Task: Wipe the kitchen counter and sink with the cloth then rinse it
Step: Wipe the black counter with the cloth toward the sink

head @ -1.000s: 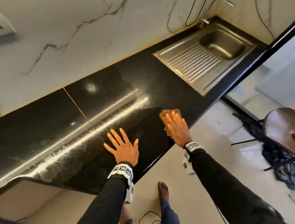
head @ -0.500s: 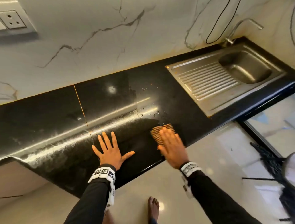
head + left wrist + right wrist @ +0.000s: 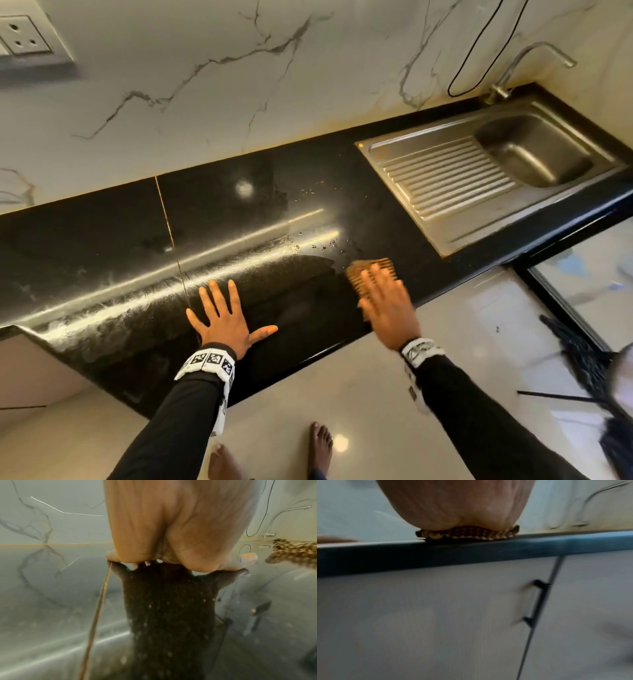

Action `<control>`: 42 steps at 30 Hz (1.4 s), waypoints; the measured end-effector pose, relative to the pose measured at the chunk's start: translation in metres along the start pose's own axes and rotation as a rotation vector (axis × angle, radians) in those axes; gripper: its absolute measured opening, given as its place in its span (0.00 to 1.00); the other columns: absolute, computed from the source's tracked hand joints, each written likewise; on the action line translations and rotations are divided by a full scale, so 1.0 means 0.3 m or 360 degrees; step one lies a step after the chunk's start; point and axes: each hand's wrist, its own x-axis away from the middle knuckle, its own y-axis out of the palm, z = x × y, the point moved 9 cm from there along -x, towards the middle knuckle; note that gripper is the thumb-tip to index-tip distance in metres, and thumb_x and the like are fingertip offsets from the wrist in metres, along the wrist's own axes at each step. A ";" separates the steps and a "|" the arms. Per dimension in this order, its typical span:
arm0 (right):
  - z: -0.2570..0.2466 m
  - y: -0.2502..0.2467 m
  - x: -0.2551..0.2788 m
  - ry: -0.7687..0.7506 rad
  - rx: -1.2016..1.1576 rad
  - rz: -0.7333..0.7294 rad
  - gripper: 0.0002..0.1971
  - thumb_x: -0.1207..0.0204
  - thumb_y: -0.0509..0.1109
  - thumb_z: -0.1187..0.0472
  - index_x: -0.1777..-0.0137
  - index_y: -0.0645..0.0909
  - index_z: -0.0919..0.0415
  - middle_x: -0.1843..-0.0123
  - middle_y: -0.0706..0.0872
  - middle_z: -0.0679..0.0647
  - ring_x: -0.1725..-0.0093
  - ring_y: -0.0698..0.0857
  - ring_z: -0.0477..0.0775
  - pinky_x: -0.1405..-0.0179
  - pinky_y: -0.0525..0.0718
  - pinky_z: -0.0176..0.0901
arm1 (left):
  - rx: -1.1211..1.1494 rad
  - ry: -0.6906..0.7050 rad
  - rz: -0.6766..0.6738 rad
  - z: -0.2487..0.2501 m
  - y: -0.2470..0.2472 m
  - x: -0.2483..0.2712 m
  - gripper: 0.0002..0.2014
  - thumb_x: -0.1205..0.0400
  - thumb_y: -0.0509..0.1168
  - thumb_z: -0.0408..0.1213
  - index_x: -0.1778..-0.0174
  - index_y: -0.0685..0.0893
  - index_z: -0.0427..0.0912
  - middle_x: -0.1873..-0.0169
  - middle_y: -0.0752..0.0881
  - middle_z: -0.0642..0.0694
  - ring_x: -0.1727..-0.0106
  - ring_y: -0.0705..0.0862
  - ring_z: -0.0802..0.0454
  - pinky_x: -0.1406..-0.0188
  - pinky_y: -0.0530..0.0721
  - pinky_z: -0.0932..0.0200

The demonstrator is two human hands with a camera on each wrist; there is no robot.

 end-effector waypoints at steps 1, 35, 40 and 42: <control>0.068 -0.012 -0.023 0.0212 -0.0013 -0.0012 0.35 0.13 0.38 0.38 0.10 0.50 0.52 0.09 0.49 0.57 0.10 0.51 0.60 0.15 0.59 0.67 | 0.0000 -0.0022 -0.0040 0.004 0.002 0.004 0.74 0.49 0.33 0.90 0.13 0.25 0.45 0.14 0.26 0.32 0.13 0.28 0.29 0.18 0.41 0.17; 0.060 0.015 -0.458 0.0343 -0.0063 -0.0248 0.43 0.21 0.32 0.34 0.10 0.43 0.58 0.10 0.41 0.62 0.10 0.47 0.65 0.12 0.50 0.65 | -0.0154 0.0137 -0.0310 -0.166 -0.377 -0.488 0.95 0.64 0.81 0.77 0.19 0.15 0.53 0.18 0.15 0.42 0.13 0.23 0.38 0.18 0.45 0.18; -0.584 0.118 -0.350 -0.0279 -0.0092 -0.0195 0.37 0.14 0.48 0.41 0.10 0.44 0.57 0.10 0.39 0.64 0.11 0.39 0.67 0.13 0.45 0.67 | -0.0364 0.0214 -0.0335 -0.177 -0.450 -0.553 0.87 0.53 0.80 0.78 0.17 0.18 0.59 0.15 0.21 0.38 0.11 0.29 0.35 0.16 0.51 0.20; -0.777 0.113 -0.353 -0.0508 -0.0173 -0.0243 0.37 0.14 0.50 0.42 0.10 0.42 0.53 0.09 0.35 0.59 0.11 0.34 0.61 0.13 0.40 0.64 | -0.0334 0.0181 -0.0327 -0.184 -0.507 -0.601 0.86 0.51 0.82 0.75 0.17 0.19 0.59 0.15 0.22 0.37 0.11 0.30 0.35 0.17 0.53 0.17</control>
